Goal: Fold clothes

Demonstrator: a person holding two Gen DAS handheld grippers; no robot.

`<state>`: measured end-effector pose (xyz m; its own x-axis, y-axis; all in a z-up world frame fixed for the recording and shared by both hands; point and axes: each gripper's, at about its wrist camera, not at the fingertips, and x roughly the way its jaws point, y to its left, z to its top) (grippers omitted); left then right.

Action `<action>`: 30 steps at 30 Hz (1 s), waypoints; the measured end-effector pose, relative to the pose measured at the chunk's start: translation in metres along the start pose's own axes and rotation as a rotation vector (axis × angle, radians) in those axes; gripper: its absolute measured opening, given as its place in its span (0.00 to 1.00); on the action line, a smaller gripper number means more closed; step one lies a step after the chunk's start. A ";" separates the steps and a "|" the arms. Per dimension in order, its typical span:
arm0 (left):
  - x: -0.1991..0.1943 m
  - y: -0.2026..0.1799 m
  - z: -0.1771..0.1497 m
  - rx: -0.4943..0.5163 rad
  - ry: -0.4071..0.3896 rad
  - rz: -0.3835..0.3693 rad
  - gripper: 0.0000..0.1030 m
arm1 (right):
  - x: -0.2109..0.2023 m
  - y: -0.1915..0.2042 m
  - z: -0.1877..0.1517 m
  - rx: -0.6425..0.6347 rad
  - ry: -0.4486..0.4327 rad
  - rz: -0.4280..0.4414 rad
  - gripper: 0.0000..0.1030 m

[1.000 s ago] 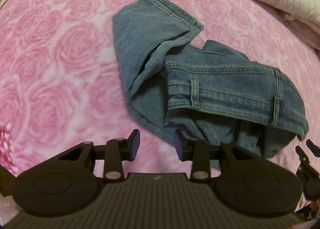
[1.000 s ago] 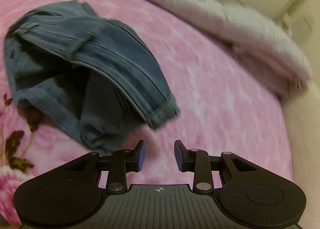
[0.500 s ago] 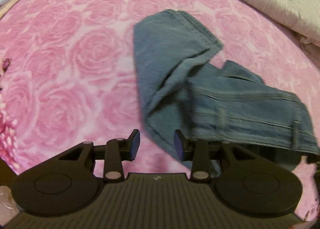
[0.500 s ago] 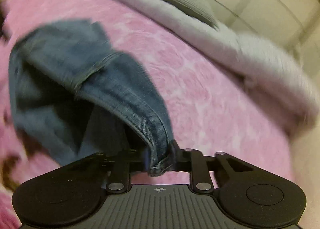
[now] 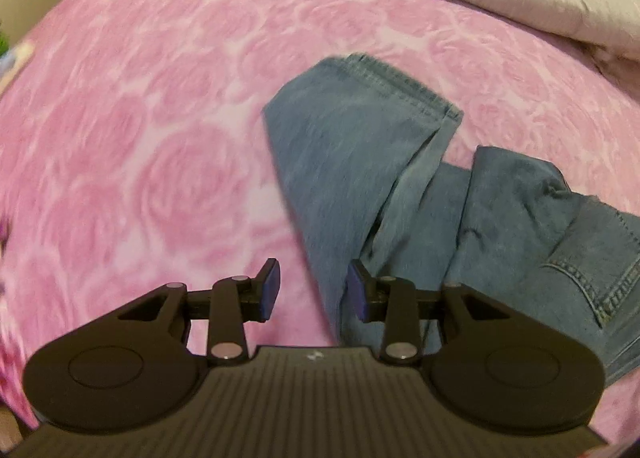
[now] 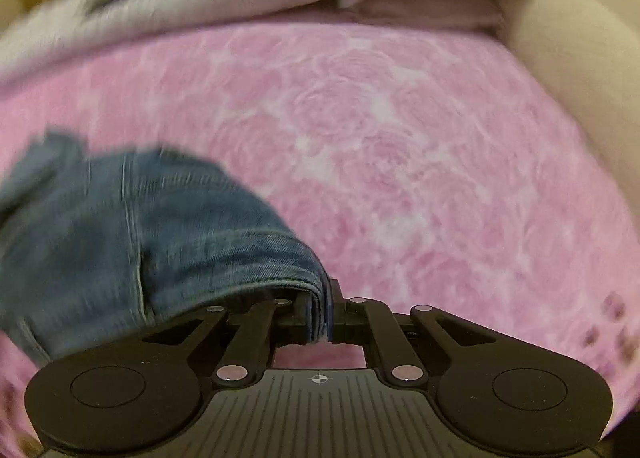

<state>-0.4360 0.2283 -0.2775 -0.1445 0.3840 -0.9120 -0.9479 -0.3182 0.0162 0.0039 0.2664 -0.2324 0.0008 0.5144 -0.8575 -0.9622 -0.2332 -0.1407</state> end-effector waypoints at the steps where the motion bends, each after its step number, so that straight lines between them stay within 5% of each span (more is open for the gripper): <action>1: 0.003 -0.002 0.003 0.023 -0.007 0.000 0.32 | 0.002 0.011 -0.003 -0.053 -0.002 -0.023 0.26; 4: 0.012 -0.008 0.012 0.092 -0.027 -0.002 0.32 | 0.006 0.041 -0.014 -0.206 -0.041 -0.071 0.55; 11: 0.033 -0.014 0.017 0.139 -0.020 -0.005 0.29 | 0.039 0.077 -0.045 -0.660 -0.123 -0.252 0.55; 16: 0.035 0.002 0.017 0.054 -0.028 -0.079 0.04 | 0.088 0.085 -0.078 -0.998 -0.134 -0.352 0.55; 18: 0.029 0.008 0.018 0.035 -0.052 -0.088 0.01 | 0.083 0.081 -0.074 -0.967 -0.197 -0.286 0.42; 19: 0.025 0.011 0.020 0.028 -0.068 -0.090 0.01 | 0.074 0.078 -0.066 -0.907 -0.216 -0.239 0.12; 25: -0.011 0.047 0.052 -0.079 -0.157 -0.147 0.01 | 0.005 0.040 0.014 -0.399 -0.304 0.024 0.08; 30: -0.088 0.093 0.111 -0.136 -0.386 -0.134 0.01 | -0.057 -0.006 0.084 -0.011 -0.411 0.148 0.08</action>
<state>-0.5431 0.2614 -0.1502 -0.1430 0.7177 -0.6815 -0.9231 -0.3451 -0.1697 -0.0129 0.3082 -0.1409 -0.2476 0.7599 -0.6010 -0.9408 -0.3368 -0.0383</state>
